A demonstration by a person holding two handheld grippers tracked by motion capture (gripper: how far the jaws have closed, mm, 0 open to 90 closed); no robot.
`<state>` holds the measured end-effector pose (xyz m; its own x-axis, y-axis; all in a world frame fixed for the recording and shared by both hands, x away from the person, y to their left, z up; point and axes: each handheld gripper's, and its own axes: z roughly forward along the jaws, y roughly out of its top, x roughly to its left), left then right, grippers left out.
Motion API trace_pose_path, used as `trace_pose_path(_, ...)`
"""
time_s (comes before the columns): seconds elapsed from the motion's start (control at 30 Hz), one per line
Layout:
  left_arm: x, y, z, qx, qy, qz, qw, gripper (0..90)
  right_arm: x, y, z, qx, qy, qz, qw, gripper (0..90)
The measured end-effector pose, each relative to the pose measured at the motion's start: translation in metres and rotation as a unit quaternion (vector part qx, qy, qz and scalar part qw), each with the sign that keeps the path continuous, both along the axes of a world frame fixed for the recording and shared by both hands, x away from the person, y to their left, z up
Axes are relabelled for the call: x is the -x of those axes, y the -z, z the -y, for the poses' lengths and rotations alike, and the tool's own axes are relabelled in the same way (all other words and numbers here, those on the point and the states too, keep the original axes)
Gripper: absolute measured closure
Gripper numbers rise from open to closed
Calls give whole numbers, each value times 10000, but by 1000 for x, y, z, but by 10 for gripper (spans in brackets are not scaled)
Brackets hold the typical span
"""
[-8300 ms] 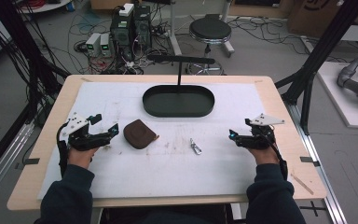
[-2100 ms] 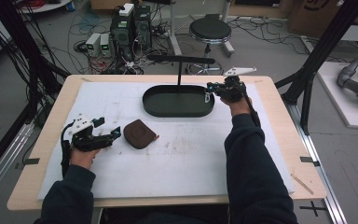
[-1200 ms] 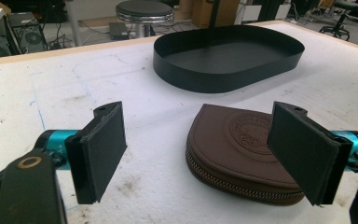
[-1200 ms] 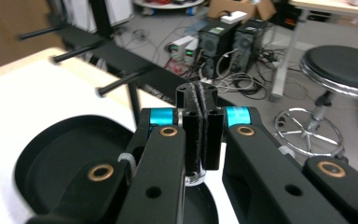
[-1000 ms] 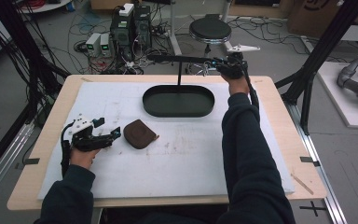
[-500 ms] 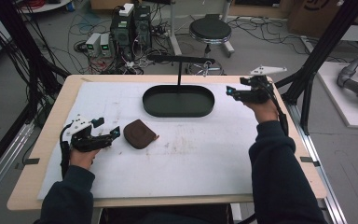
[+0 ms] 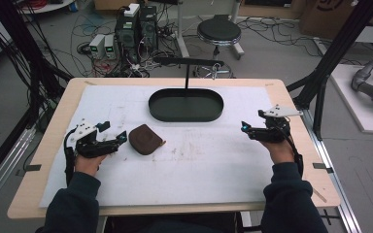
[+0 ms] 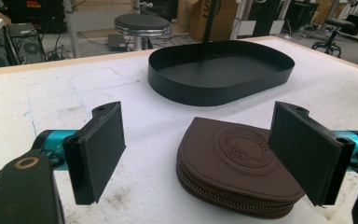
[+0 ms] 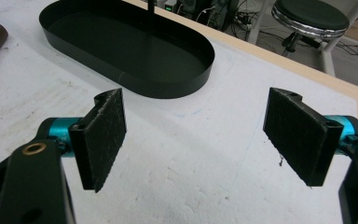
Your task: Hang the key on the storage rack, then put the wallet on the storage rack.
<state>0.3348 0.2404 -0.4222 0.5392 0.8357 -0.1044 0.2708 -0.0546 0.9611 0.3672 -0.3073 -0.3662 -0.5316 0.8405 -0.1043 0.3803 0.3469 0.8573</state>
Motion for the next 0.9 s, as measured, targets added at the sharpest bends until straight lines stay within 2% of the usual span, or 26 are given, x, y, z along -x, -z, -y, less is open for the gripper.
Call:
trace_pose_path(0.5, 0, 1, 4, -63, 15, -74, 10000, 183, 5, 8, -2, -54, 82, -24, 9999, 216)
trace_pose_path(0.83, 0, 0, 18, -112, 60, -111, 9999, 183, 5, 13, -6, 37, -1, -103, 9999, 216)
trace_pose_path(0.9, 0, 0, 21, -82, 56, -169, 9998, 183, 6, 13, -6, 45, -15, -108, 9999, 216)
